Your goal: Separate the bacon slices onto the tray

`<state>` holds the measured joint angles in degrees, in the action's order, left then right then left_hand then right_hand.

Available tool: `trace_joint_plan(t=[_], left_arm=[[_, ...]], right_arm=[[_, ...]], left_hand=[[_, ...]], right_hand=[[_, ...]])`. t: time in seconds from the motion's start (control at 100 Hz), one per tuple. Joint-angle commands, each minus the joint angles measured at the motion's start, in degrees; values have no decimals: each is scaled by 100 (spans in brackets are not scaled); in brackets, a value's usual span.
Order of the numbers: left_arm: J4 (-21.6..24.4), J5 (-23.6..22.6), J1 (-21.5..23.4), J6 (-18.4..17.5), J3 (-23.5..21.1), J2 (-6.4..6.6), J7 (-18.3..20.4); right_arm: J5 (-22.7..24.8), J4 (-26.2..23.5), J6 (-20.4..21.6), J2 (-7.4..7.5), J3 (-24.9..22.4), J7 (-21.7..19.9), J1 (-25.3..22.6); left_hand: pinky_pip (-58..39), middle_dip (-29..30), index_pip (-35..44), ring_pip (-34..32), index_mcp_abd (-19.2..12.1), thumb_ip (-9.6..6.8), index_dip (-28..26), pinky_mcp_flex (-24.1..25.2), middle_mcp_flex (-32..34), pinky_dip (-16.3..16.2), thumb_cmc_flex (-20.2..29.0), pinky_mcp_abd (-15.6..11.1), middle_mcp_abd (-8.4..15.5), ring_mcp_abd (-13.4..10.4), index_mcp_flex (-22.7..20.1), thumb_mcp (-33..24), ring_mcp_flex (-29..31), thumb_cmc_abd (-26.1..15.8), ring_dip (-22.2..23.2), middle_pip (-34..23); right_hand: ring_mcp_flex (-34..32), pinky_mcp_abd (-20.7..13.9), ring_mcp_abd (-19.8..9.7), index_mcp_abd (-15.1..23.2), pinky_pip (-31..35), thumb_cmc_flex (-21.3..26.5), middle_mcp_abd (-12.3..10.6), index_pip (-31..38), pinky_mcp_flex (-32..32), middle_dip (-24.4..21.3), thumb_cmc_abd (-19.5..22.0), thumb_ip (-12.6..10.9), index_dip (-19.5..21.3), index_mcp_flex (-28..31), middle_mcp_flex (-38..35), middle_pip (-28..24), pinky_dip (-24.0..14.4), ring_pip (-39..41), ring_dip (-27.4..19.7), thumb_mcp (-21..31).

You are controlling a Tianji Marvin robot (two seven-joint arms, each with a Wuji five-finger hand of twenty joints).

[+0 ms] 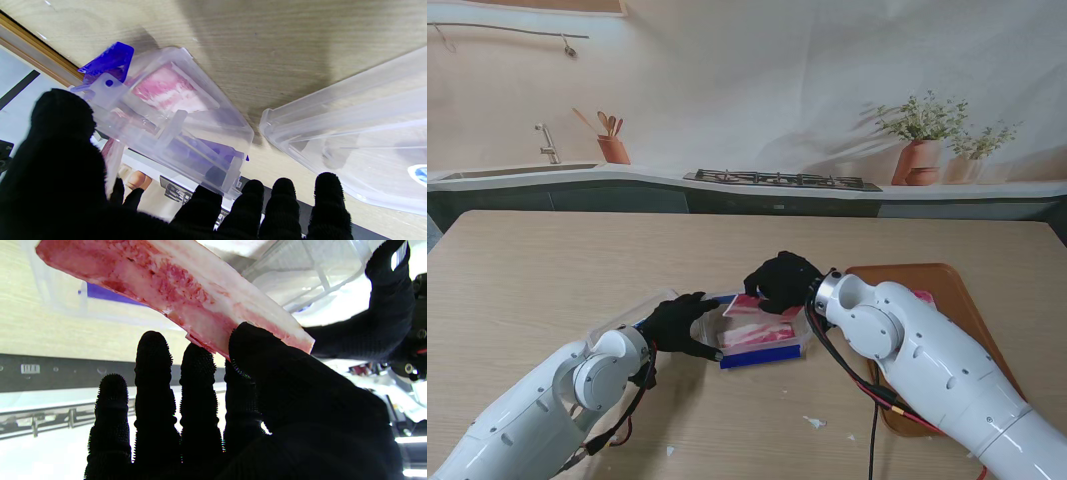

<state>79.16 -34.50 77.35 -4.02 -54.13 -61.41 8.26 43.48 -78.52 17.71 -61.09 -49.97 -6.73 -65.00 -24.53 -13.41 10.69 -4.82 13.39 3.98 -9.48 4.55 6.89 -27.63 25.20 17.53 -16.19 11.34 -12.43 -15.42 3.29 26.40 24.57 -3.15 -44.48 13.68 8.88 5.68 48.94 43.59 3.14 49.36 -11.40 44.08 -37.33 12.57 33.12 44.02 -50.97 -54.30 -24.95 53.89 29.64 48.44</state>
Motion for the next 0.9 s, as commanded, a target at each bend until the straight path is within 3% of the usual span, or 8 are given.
trace_joint_plan(t=[0.0, 0.29, 0.52, 0.89], left_arm=[[-80, -21, 73, 26, 21, 2, 124], [-71, -37, 85, 27, -4, 1, 112], [-61, -40, 93, 21, -21, 2, 110], [-55, -55, 94, 17, -6, 4, 110]], right_arm=[[63, -263, 62, -6, -140, -2, -138], [542, -1220, 442, 75, -1114, -3, -746], [1083, -2019, 799, 190, -2155, -323, -1391], [1929, -2272, 983, 330, -3388, -762, -2374]], left_hand=[[208, 16, 31, 115, 293, -105, 63, 57, 117, -97, 571, 10, 639, -71, 6, -703, -193, 7, -51, -175], [211, 15, 30, 115, 288, -105, 64, 57, 117, -101, 569, 10, 650, -73, 5, -703, -194, 1, -50, -176], [210, 16, 30, 117, 287, -105, 64, 54, 115, -104, 567, 5, 655, -76, 4, -697, -193, -4, -50, -174], [205, 16, 28, 116, 287, -107, 65, 55, 114, -109, 562, 9, 661, -89, 8, -680, -190, -20, -49, -172]], right_hand=[[-180, 172, 65, 509, 48, 540, -81, 488, 40, 207, 77, -5, 271, 341, -342, -272, 75, 146, 76, 620], [-180, 172, 56, 528, 9, 525, -78, 481, 50, 234, 85, 5, 292, 349, -343, -260, 88, 153, 92, 647], [-153, 170, 34, 566, -86, 516, -109, 463, 89, 258, 123, 6, 321, 329, -323, -238, 124, 120, 93, 621], [-122, 182, 13, 593, -254, 535, -129, 441, 167, 304, 151, -11, 360, 329, -306, -214, 170, 87, 103, 581]])
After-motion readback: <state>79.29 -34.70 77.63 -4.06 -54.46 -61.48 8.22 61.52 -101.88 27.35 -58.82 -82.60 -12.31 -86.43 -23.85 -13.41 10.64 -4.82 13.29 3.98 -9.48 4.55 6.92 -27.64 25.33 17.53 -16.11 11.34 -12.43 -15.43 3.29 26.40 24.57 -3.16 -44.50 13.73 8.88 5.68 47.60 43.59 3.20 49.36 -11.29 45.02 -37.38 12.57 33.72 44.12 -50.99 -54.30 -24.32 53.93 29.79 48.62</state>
